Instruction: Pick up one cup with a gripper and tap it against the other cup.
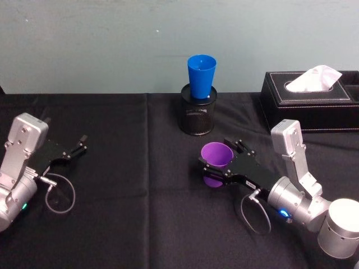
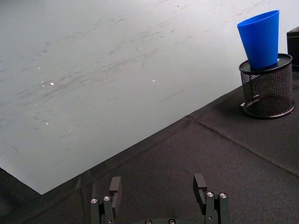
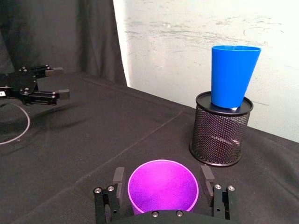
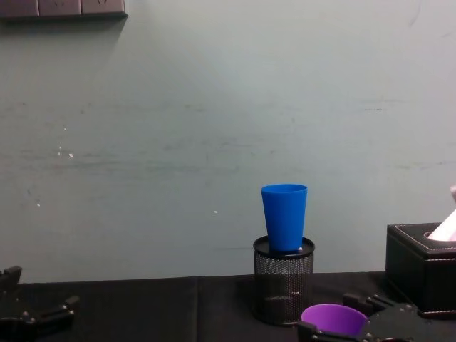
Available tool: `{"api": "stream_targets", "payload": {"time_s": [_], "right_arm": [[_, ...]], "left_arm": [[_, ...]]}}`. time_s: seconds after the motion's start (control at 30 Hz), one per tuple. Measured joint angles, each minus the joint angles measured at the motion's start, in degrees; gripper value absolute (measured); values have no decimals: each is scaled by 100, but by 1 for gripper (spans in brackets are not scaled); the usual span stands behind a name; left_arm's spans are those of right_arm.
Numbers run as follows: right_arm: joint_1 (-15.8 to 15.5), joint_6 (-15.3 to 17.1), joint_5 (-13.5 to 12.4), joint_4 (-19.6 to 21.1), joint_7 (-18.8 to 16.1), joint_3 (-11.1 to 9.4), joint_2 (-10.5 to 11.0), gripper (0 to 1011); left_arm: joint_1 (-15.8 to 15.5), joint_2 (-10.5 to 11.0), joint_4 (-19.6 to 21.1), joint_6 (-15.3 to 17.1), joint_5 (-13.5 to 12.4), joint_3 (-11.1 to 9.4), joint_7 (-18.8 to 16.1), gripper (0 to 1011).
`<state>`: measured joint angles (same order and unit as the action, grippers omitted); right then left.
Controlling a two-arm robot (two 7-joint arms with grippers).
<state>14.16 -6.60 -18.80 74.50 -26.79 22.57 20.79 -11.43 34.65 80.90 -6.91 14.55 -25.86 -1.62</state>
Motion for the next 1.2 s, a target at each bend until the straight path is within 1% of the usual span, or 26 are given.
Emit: {"api": "stream_targets", "payload": {"time_s": [0.17, 0.37, 0.47, 0.57, 0.6, 0.73, 0.77, 0.8, 0.83, 0.87, 0.9, 0.93, 0.97, 1.1, 1.2], "right_arm": [[-44, -94, 123, 125, 89, -33, 4, 1003], [-194, -222, 98, 459, 195, -215, -49, 1003], [-289, -243, 99, 649, 382, -350, -104, 1003], [-385, -231, 171, 810, 690, -505, -184, 1003], [-430, -201, 239, 872, 869, -590, -228, 1003], [-515, -26, 501, 992, 1401, -731, -330, 1002], [-557, 79, 641, 1031, 1678, -805, -401, 1003], [-576, 138, 709, 1040, 1824, -836, -438, 1003], [-612, 268, 830, 1049, 2075, -894, -511, 1003], [-624, 324, 872, 1051, 2169, -917, -541, 1003], [-643, 455, 961, 1049, 2352, -963, -609, 1003], [-643, 455, 961, 1049, 2352, -963, -609, 1003], [-656, 563, 1034, 1034, 2497, -994, -661, 1003], [-664, 792, 1167, 942, 2703, -1048, -777, 1003], [-657, 876, 1238, 856, 2746, -1067, -831, 1003]], "left_arm": [[0, 0, 0, 0, 0, 0, 0, 1000], [0, 0, 0, 0, 0, 0, 0, 1000], [0, 0, 0, 0, 0, 0, 0, 1000], [0, 0, 0, 0, 0, 0, 0, 1000], [0, 0, 0, 0, 0, 0, 0, 1000], [0, 0, 0, 0, 0, 0, 0, 1000], [0, 0, 0, 0, 0, 0, 0, 1000], [0, 0, 0, 0, 0, 0, 0, 1000], [0, 0, 0, 0, 0, 0, 0, 1000], [0, 0, 0, 0, 0, 0, 0, 1000], [0, 0, 0, 0, 0, 0, 0, 1000], [0, 0, 0, 0, 0, 0, 0, 1000], [0, 0, 0, 0, 0, 0, 0, 1000], [0, 0, 0, 0, 0, 0, 0, 1000], [0, 0, 0, 0, 0, 0, 0, 1000]]}}
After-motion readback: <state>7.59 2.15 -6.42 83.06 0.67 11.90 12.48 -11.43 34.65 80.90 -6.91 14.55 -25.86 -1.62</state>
